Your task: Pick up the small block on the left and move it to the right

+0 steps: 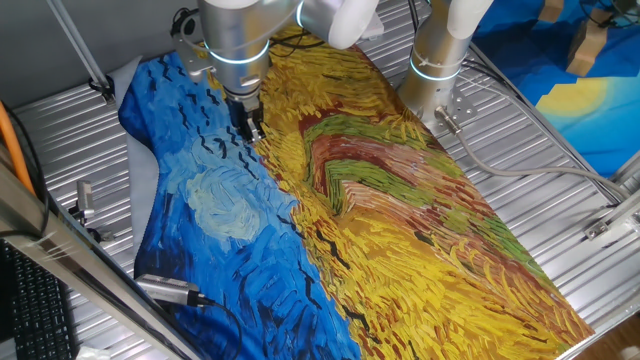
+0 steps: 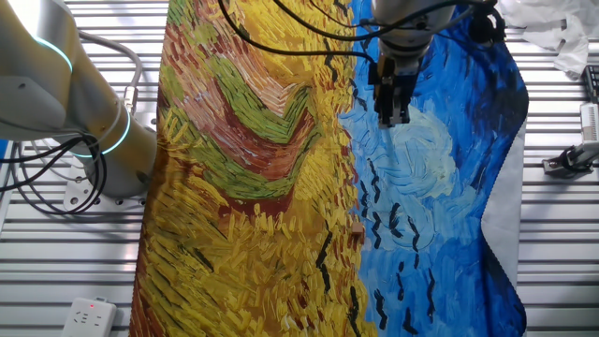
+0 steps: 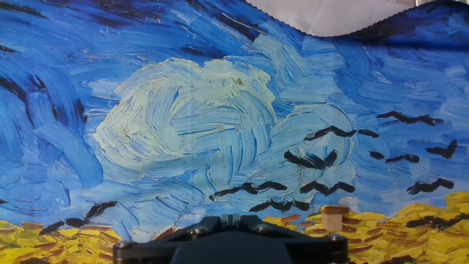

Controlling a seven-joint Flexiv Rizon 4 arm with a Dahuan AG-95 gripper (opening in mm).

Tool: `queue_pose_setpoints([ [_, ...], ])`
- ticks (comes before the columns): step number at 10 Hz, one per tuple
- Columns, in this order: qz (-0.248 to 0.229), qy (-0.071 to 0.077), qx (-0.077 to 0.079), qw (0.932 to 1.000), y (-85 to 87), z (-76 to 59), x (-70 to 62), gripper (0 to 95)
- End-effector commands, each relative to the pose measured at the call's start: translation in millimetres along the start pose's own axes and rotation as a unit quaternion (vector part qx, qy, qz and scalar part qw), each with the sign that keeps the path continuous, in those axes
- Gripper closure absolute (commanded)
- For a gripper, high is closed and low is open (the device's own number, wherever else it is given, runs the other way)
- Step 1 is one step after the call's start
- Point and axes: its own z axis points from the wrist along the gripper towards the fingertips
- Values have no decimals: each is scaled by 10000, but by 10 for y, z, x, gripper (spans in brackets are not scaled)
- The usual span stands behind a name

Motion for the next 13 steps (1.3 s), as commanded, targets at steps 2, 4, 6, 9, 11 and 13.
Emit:
queue_pose_setpoints([
  [2, -204, 6, 4, 9998, -2, -2, -2, 950],
  [4, -251, 8, -1, 9997, -3, -7, -2, 950],
  [6, -161, 1, -5, 9999, -5, -12, -6, 950],
  [9, -129, -35, -22, 9999, -9, -18, -16, 950],
  [11, -61, 2, -67, 10000, -8, -18, -17, 950],
  [13, 42, 44, 115, 9999, -10, -39, -22, 950],
])
